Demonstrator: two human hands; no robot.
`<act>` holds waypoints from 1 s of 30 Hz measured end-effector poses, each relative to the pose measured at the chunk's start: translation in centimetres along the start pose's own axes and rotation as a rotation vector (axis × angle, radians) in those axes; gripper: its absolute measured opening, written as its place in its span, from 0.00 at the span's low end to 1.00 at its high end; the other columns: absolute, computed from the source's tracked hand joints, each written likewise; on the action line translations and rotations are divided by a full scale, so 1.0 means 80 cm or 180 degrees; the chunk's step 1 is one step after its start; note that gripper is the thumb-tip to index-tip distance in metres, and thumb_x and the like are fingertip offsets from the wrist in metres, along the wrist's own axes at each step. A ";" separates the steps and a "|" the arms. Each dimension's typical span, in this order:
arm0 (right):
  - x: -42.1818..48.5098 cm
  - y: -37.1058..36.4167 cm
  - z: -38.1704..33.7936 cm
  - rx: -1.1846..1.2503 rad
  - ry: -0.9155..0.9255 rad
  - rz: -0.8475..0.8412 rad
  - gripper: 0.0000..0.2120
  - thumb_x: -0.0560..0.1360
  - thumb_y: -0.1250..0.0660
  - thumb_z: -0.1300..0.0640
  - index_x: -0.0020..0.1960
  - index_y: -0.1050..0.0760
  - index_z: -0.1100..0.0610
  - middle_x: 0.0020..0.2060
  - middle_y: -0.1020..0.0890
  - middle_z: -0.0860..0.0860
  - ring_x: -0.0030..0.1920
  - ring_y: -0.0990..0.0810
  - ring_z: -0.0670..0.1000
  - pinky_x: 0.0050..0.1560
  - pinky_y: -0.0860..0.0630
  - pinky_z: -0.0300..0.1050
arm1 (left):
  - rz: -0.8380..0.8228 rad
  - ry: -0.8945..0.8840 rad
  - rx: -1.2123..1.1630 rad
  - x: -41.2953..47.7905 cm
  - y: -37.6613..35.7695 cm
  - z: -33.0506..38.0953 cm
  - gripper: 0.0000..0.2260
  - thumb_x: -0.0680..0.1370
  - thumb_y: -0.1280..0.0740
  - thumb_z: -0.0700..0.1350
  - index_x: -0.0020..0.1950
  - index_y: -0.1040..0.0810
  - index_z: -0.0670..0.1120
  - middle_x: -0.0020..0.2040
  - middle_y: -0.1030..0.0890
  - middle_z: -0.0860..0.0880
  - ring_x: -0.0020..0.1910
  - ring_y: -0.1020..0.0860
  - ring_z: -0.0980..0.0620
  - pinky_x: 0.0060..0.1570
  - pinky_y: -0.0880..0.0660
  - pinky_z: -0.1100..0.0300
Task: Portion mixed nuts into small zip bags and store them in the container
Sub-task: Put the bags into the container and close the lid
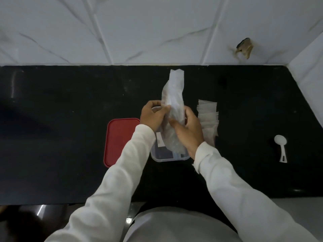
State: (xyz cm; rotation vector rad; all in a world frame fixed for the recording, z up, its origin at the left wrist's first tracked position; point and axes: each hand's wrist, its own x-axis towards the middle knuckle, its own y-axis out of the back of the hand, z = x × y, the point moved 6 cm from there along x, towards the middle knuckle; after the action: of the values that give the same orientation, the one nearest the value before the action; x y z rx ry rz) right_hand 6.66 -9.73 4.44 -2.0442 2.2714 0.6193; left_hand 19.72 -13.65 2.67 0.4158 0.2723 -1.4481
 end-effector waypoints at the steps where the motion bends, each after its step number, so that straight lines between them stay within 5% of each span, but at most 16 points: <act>1: 0.002 -0.004 0.003 -0.0065 -0.0014 0.0002 0.22 0.76 0.31 0.48 0.68 0.33 0.45 0.54 0.24 0.41 0.50 0.26 0.39 0.49 0.26 0.37 | -0.0012 0.0048 0.0008 0.005 0.002 -0.006 0.14 0.76 0.29 0.47 0.60 0.24 0.48 0.53 0.19 0.49 0.52 0.19 0.50 0.54 0.20 0.50; 4: 0.013 -0.006 0.008 -0.0250 -0.0035 0.0064 0.20 0.76 0.31 0.50 0.66 0.32 0.46 0.53 0.24 0.41 0.50 0.25 0.38 0.47 0.27 0.35 | -0.0110 0.0014 0.0074 0.019 0.005 -0.012 0.12 0.75 0.28 0.45 0.57 0.24 0.50 0.53 0.18 0.49 0.52 0.19 0.48 0.54 0.20 0.47; 10: 0.027 -0.005 0.018 -0.0779 -0.0249 -0.0104 0.26 0.75 0.31 0.56 0.70 0.36 0.50 0.62 0.25 0.49 0.61 0.24 0.51 0.59 0.25 0.48 | -0.0226 -0.0173 0.0680 0.036 0.004 -0.006 0.10 0.75 0.28 0.49 0.52 0.26 0.51 0.49 0.19 0.51 0.50 0.19 0.49 0.53 0.20 0.51; 16: 0.018 -0.015 0.019 -0.1741 -0.0191 -0.0378 0.33 0.78 0.34 0.55 0.77 0.49 0.54 0.69 0.31 0.53 0.69 0.30 0.54 0.67 0.32 0.50 | -0.0009 -0.0553 0.0803 0.024 0.001 0.007 0.26 0.74 0.29 0.57 0.70 0.33 0.55 0.51 0.22 0.54 0.48 0.22 0.54 0.47 0.23 0.59; 20: 0.021 -0.020 0.020 -0.2351 0.0067 -0.0523 0.27 0.79 0.37 0.59 0.73 0.43 0.62 0.67 0.30 0.59 0.66 0.28 0.59 0.63 0.31 0.48 | -0.0076 -0.0779 0.1296 0.024 -0.006 0.009 0.13 0.77 0.31 0.52 0.60 0.27 0.54 0.51 0.22 0.54 0.49 0.21 0.52 0.46 0.22 0.58; 24: 0.027 -0.008 0.004 -0.2467 0.0236 -0.0263 0.28 0.76 0.31 0.53 0.72 0.38 0.55 0.68 0.30 0.54 0.67 0.29 0.53 0.64 0.31 0.44 | 0.0043 -0.1019 0.1645 0.027 -0.002 0.005 0.02 0.79 0.33 0.44 0.48 0.24 0.51 0.42 0.19 0.52 0.43 0.19 0.51 0.44 0.19 0.58; 28: 0.032 0.001 -0.022 -0.2016 0.0948 0.0141 0.42 0.74 0.28 0.53 0.78 0.50 0.49 0.75 0.39 0.51 0.73 0.37 0.51 0.68 0.37 0.46 | 0.0077 -0.1475 0.1957 0.021 -0.004 0.000 0.07 0.76 0.34 0.36 0.39 0.23 0.44 0.37 0.20 0.46 0.37 0.21 0.46 0.40 0.20 0.53; 30: 0.038 -0.003 -0.017 -0.2123 0.1079 -0.0002 0.38 0.75 0.29 0.54 0.78 0.47 0.48 0.74 0.37 0.52 0.72 0.36 0.51 0.68 0.37 0.47 | 0.0085 -0.1702 0.2139 0.018 -0.008 -0.004 0.08 0.75 0.35 0.34 0.39 0.20 0.44 0.39 0.19 0.46 0.38 0.20 0.47 0.41 0.21 0.55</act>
State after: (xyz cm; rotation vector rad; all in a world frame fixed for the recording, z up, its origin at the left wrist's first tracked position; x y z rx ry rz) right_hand 6.76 -13.06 4.83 -2.5982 2.4698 1.2592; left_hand 19.24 -14.82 1.67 0.5433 -0.6645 -1.5439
